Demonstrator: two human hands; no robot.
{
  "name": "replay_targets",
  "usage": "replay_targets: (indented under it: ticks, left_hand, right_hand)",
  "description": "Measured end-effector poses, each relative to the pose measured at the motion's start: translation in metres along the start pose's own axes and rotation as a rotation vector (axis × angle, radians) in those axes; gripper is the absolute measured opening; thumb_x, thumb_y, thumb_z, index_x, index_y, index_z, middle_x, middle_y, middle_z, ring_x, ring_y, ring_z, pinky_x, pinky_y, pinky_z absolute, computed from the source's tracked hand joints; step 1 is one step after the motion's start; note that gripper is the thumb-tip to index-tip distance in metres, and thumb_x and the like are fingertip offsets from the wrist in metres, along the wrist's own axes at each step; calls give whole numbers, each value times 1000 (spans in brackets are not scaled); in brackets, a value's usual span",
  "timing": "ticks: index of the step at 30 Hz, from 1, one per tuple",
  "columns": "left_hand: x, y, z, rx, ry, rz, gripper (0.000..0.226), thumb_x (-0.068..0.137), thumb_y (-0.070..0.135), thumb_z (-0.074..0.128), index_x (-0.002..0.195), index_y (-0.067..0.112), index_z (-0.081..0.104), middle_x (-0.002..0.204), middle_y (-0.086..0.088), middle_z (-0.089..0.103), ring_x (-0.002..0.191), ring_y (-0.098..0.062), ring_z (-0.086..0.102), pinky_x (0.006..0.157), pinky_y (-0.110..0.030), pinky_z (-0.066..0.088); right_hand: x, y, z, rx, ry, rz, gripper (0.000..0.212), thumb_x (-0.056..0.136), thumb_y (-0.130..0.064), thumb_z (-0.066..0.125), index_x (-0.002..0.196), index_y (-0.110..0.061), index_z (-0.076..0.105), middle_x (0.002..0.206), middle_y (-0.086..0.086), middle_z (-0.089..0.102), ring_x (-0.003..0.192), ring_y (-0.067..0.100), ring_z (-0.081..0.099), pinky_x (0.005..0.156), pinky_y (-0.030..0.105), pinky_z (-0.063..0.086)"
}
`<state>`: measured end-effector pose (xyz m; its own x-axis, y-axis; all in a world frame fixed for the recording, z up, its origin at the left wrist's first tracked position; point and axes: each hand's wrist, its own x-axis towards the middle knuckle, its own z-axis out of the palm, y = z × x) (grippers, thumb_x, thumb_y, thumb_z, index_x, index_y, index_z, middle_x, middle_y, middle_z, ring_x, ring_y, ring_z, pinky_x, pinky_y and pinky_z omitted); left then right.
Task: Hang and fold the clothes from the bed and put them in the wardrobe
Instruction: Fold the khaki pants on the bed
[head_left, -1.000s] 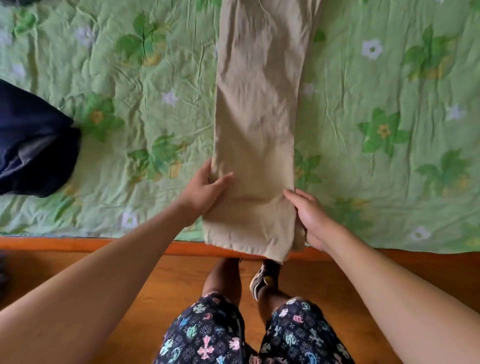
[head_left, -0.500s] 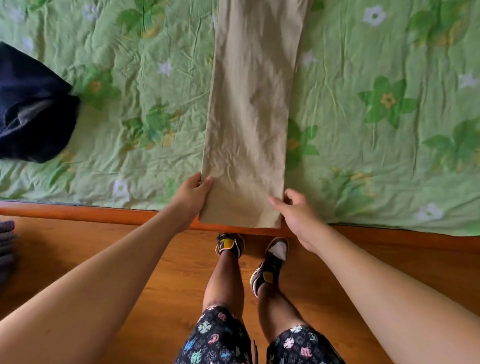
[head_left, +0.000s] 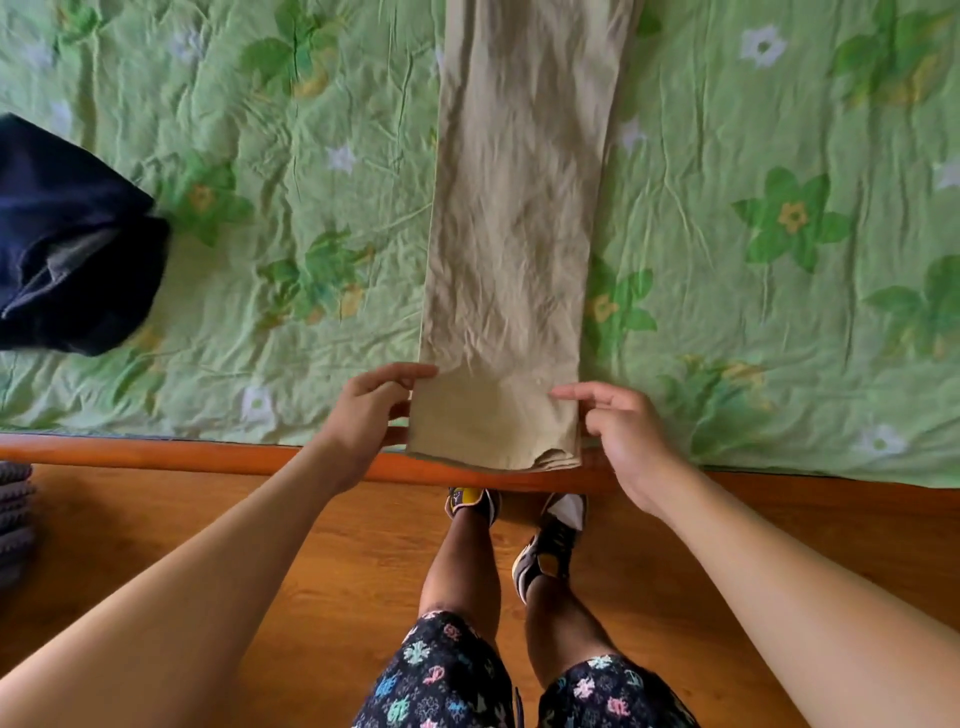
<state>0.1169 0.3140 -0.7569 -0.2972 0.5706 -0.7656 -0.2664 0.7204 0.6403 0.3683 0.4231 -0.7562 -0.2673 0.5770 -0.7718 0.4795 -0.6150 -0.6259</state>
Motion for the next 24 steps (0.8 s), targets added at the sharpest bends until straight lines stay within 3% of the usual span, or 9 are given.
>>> replay_targets:
  ticks: [5,9,11,13,16,20,21,23,24]
  left_hand:
    - [27,54,-16,325,-35,279,52,86,-14,63,96,36,76,101,6,74,90,-8,71,80,-24,57]
    - [67,124,-14,388,-12,469,13,86,14,78,79,22,72,94,-1,61,85,-22,62,77,-34,48]
    - [95,176,-10,156,-78,462,22,87,35,77,84,14,71,90,-3,63,83,-22,60,76,-38,48]
    - [130,223,-7,-51,-170,414,22,88,42,71,89,21,69,88,1,66,83,-17,63,73,-34,52]
    - [176,242,0,-97,-297,224,13,98,37,62,99,25,66,93,6,71,88,-16,67,71,-29,56]
    - [186,184,1,90,-241,-4,16,97,8,61,112,4,65,106,-11,70,99,-28,63,84,-36,53]
    - [183,172,-2,91,-216,4,16,96,5,62,111,2,66,106,-15,69,100,-30,61,87,-41,50]
    - [177,161,-6,113,-197,57,16,95,4,65,110,7,65,105,-19,71,97,-34,63,93,-49,52]
    - [175,158,-7,151,-191,92,17,96,4,64,111,10,64,103,-21,72,94,-34,65,94,-54,52]
  right_hand:
    - [17,-49,-23,-143,42,-159,34,93,6,60,103,-22,77,108,1,75,105,16,70,92,32,55]
    - [55,-115,-34,-38,143,-305,14,92,-16,72,99,-3,70,105,10,71,99,24,66,90,38,47]
    - [81,-165,-43,191,126,-372,24,90,-25,72,88,-2,65,89,11,66,82,23,62,76,35,48]
    - [113,-213,-56,326,104,-423,25,84,-42,76,82,-18,68,87,6,69,79,21,66,69,29,53]
    - [157,-226,-62,334,-14,-266,33,86,-58,68,103,-30,72,112,4,73,105,30,65,85,40,47]
    - [171,-156,-45,22,-13,77,56,87,-31,76,135,-9,57,136,3,62,123,22,57,105,37,39]
    - [170,-142,-44,-5,2,67,43,87,-24,76,125,-8,64,131,5,66,116,19,61,103,34,43]
    - [165,-133,-44,-50,47,-38,11,89,-18,74,85,-11,67,95,4,73,88,17,62,79,34,45]
    - [164,-134,-43,-94,83,-107,25,89,-20,73,73,-8,59,77,4,65,75,17,54,69,34,38]
